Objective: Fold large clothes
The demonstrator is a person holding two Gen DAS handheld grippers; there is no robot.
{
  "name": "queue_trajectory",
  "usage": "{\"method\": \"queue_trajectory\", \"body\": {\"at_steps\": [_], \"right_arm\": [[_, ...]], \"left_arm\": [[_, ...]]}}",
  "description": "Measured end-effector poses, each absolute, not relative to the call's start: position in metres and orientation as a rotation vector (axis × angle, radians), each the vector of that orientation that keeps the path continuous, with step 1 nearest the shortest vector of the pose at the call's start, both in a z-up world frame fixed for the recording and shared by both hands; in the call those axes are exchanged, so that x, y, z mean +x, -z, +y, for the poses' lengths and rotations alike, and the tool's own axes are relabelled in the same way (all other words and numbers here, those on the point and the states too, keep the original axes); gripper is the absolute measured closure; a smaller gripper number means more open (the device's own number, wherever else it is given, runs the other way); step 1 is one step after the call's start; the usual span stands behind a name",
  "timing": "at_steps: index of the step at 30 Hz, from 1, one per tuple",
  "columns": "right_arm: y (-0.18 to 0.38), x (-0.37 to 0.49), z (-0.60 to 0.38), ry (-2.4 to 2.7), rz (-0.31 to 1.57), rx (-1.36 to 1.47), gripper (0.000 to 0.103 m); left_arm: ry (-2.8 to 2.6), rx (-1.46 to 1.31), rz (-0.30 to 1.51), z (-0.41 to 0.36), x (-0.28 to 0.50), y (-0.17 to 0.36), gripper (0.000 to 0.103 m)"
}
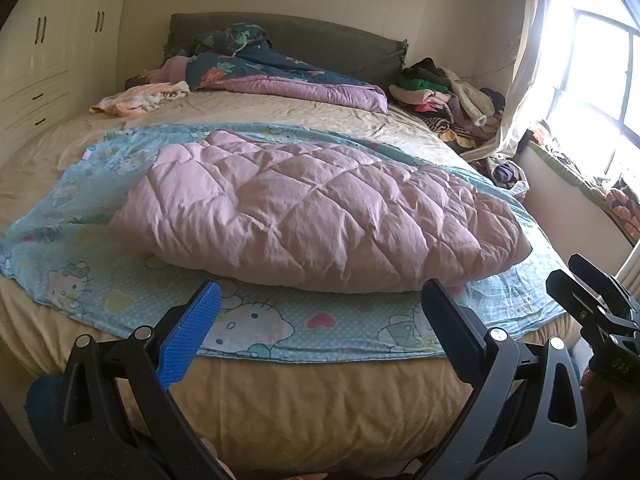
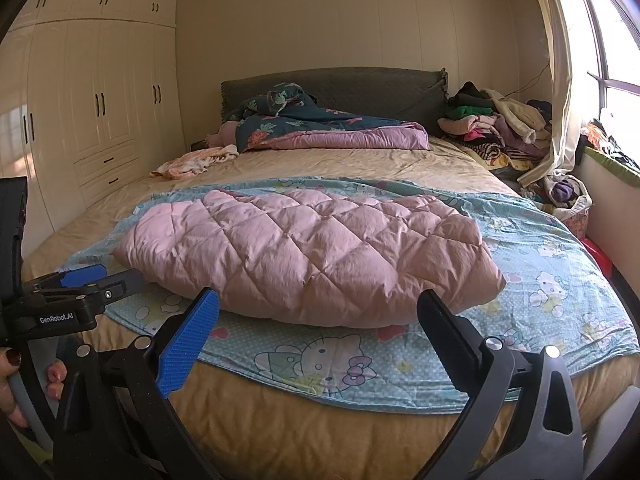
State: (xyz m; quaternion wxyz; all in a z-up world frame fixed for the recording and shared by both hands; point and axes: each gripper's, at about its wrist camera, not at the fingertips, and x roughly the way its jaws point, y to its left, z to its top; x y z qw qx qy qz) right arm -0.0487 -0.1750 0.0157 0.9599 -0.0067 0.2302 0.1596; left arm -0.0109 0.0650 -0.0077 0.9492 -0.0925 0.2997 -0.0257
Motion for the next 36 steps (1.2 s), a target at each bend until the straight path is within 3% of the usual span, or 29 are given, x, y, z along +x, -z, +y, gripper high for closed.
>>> {"method": "queue_trajectory", "body": {"at_steps": [36], "right_arm": [[-0.0140,-0.0496,-0.1741,-0.321,0.466,-0.018,0.004]], "left_arm": [[0.035,-0.178,0.608,0.0684,-0.0121,0.0022,0.009]]}}
